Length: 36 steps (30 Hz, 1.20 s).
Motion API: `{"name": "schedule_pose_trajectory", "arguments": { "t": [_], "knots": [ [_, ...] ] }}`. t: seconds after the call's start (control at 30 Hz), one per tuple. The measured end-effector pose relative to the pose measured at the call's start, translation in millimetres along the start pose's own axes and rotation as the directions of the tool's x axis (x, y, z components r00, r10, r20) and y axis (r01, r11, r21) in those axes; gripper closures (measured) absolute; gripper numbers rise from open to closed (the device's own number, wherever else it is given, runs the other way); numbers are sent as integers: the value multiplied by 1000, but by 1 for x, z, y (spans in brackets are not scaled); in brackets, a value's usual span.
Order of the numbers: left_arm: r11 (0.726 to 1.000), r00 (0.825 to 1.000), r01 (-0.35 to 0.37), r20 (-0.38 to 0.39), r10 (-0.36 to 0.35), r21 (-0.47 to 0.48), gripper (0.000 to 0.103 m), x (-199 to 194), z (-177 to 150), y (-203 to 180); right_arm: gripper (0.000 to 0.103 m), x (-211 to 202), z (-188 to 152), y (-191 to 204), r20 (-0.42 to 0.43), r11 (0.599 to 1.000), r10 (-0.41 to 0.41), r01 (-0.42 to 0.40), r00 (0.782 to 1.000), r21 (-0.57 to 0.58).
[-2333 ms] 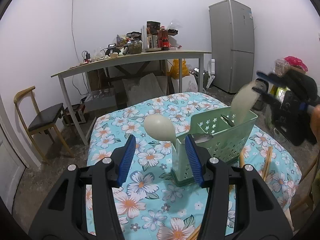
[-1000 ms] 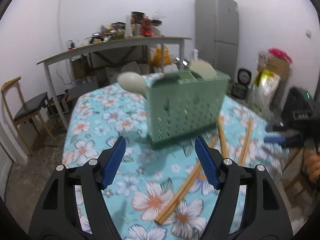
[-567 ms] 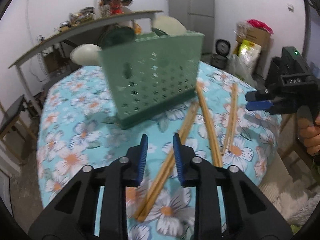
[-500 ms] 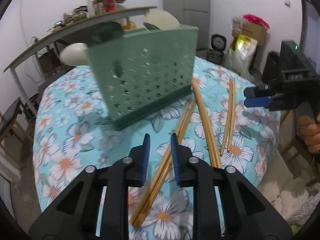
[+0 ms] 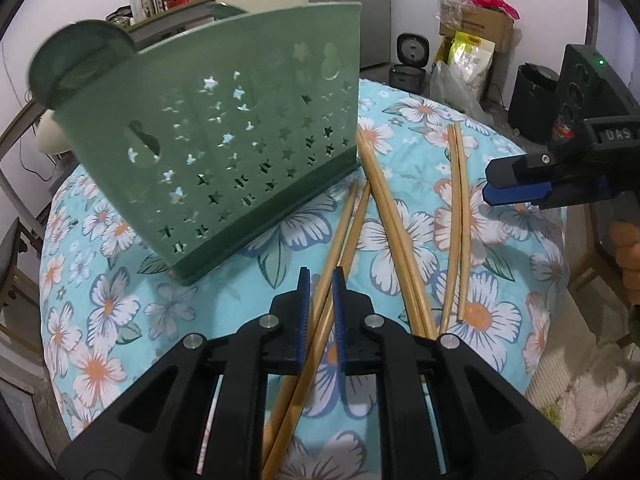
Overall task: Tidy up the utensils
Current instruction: 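Move both grippers down to the wooden chopsticks lying beside the holder, then close the left gripper on one wooden chopstick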
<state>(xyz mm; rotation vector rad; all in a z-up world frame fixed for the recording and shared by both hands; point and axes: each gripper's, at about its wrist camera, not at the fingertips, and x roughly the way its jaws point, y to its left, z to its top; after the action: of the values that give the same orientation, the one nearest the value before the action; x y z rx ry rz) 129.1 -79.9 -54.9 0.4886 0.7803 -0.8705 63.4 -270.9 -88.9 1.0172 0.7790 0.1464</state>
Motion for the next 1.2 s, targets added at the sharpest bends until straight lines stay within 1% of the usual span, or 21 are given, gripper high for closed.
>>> {"name": "schedule_pose_trajectory", "arguments": {
  "t": [0.07, 0.23, 0.5, 0.53, 0.57, 0.63, 0.77, 0.93, 1.1, 1.2],
  "knots": [
    [1000, 1000, -5, -18, 6, 7, 93, 7, 1, 0, 60, 0, 0, -2, -1, 1000, 1, -1, 1000, 3],
    [1000, 999, -13, -34, 14, 22, 93, 19, 8, -3, 60, 0, 1, -6, -2, 1000, 6, -6, 1000, 9],
    [999, 998, -2, -57, 4, 34, 93, 38, 18, -7, 60, 3, -1, -6, -8, 1000, 13, -13, 1000, 10],
    [999, 998, -5, -60, 7, 37, 93, 40, 18, -7, 61, 3, -1, -6, -8, 1000, 14, -14, 1000, 10],
    [999, 998, -17, -67, 19, 40, 94, 43, 18, -8, 63, 3, -2, -5, -9, 1000, 16, -16, 1000, 10],
    [999, 998, -20, -60, 22, 36, 94, 43, 18, -9, 65, 3, -2, -5, -10, 1000, 19, -19, 1000, 11],
    [999, 998, -38, -56, 40, 29, 96, 37, 15, -9, 67, 3, -4, -2, -8, 1000, 22, -22, 1000, 8],
    [998, 997, -57, -57, 58, 18, 97, 12, 2, -3, 68, 3, -4, 4, -12, 999, 40, -40, 999, 4],
    [994, 993, -108, -59, 106, -19, 97, -12, -17, 10, 68, 18, -5, 19, -45, 996, 94, -94, 995, 3],
    [988, 988, -141, -74, 136, -66, 97, -20, -31, 21, 68, 34, -8, 36, -84, 993, 115, -117, 990, -23]
  ]
}}
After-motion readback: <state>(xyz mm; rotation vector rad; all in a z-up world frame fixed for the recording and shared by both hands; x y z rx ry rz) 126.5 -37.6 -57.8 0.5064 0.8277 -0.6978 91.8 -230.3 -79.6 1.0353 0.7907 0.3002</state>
